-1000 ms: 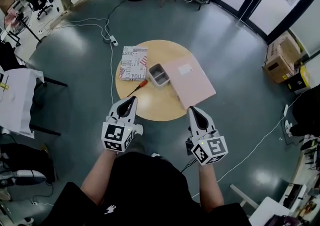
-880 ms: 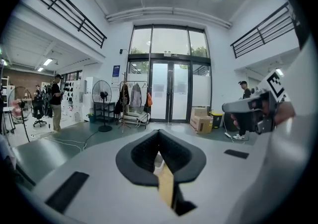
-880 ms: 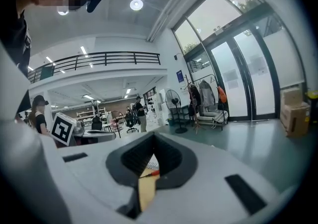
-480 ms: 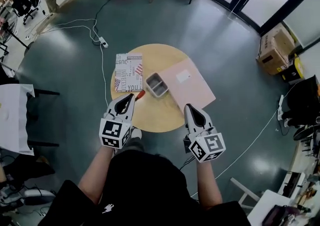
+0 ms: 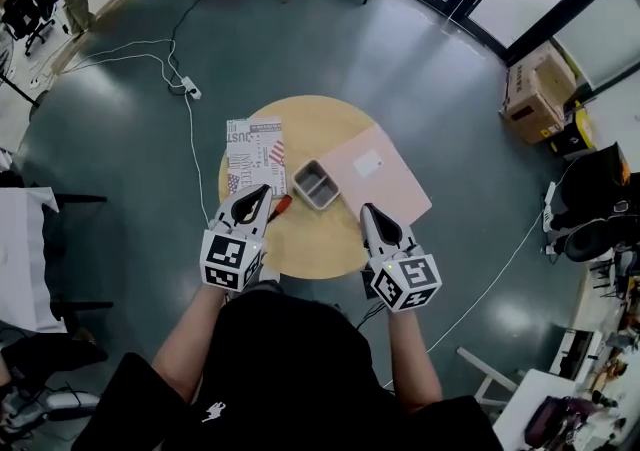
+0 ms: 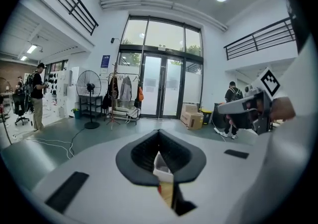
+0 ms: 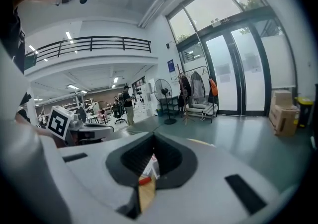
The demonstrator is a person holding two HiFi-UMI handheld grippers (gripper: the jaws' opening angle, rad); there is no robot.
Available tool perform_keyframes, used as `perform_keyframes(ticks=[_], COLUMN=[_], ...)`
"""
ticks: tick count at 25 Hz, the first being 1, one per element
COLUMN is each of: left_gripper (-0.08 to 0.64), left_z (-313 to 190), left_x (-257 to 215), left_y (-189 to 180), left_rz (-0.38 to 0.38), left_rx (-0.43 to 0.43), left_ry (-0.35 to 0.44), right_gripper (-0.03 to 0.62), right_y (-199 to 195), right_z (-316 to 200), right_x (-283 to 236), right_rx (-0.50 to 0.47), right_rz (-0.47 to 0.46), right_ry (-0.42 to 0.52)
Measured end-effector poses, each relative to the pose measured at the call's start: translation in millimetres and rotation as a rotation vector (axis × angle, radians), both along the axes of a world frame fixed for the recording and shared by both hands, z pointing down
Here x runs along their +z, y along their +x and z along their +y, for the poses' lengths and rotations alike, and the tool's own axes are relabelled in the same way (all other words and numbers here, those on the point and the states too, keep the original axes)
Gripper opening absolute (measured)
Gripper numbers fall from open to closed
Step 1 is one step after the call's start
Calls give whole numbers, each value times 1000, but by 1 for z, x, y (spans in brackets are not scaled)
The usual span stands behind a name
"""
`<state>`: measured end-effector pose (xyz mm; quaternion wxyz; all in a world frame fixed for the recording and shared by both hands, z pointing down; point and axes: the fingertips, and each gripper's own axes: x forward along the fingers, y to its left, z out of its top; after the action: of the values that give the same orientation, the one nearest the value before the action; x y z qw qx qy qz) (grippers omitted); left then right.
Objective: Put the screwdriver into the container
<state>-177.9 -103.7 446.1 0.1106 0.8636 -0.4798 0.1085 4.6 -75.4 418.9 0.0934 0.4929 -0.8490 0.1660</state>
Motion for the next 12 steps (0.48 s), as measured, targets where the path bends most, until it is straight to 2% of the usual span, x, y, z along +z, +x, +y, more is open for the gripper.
perform_keyframes(ticks=[12], left_gripper=[3], left_z=[-21], left_x=[40], left_y=[-9], left_rz=[-22], left_rx=[64], left_ry=[-118], right_gripper=[2], right_y=[-35], right_z=[-34], right_x=[30], right_rx=[-5], right_rz=[107], right_ry=[-91])
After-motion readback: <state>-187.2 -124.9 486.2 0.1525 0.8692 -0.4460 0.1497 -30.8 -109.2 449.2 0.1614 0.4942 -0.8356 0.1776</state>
